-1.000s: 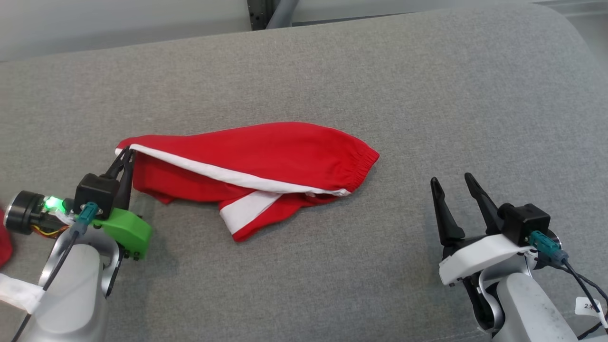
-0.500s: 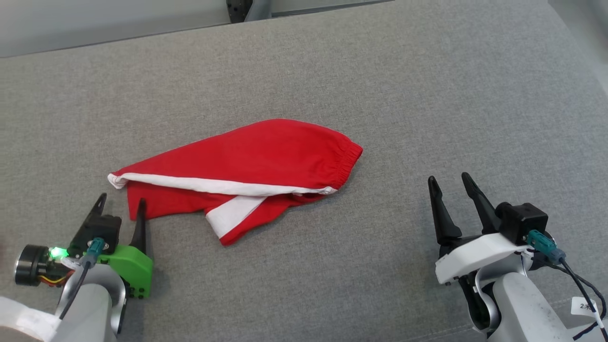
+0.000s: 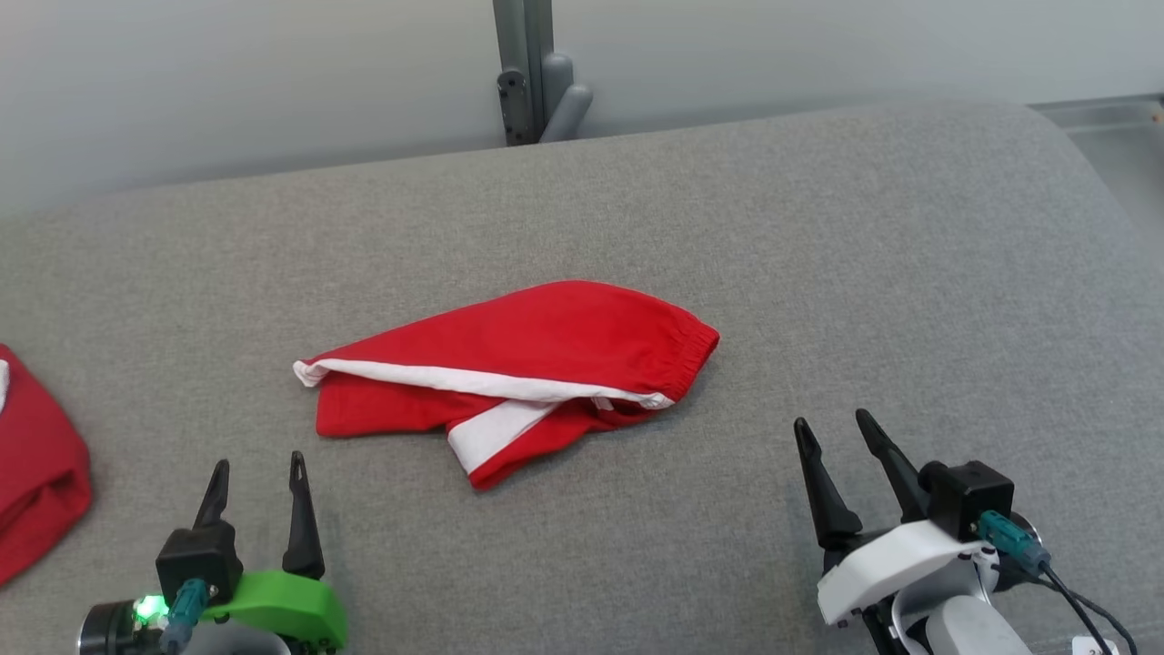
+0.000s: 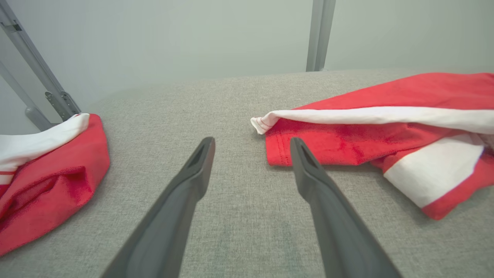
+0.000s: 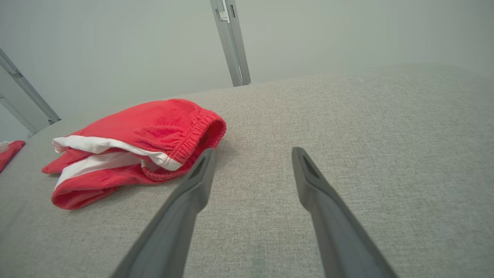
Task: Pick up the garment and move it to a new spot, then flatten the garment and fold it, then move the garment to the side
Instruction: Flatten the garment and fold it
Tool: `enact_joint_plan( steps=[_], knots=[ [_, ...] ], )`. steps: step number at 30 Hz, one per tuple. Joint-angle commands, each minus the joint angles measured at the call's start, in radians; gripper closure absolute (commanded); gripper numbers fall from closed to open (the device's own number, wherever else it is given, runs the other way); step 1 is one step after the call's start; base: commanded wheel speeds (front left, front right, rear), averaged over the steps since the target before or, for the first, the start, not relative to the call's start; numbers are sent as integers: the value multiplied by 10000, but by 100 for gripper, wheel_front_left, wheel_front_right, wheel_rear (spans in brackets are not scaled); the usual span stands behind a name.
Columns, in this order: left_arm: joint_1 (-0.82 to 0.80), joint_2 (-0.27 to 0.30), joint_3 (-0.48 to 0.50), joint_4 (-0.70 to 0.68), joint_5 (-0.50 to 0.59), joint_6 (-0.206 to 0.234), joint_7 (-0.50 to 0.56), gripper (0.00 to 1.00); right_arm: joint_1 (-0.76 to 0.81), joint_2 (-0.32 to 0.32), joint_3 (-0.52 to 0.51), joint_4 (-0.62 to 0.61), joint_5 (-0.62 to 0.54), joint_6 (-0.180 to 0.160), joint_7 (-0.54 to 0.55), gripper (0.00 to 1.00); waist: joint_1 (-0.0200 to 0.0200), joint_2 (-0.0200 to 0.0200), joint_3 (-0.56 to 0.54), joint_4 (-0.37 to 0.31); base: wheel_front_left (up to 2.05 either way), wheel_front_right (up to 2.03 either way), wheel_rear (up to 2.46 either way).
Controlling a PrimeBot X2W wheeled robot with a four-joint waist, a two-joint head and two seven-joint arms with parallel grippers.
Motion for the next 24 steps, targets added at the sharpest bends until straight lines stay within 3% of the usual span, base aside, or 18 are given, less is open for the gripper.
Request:
enact_joint_plan(
  steps=[1, 15, 24],
  knots=[
    [567, -225, 238, -519, -110, 27, -6, 0, 348, 0, 10, -121, -36, -10, -30, 0, 0, 88, -758, 457, 0, 0, 0],
    [1724, -596, 119, -1717, 55, -298, -6, 0, 893, 53, 280, -192, 22, -9, -30, 0, 0, 88, -824, 857, 0, 0, 0],
    [910, -597, -648, -1811, -156, -453, -6, 0, -410, -386, 951, 586, -43, -10, -30, 0, 0, 88, 220, 1445, 0, 0, 0]
  ],
)
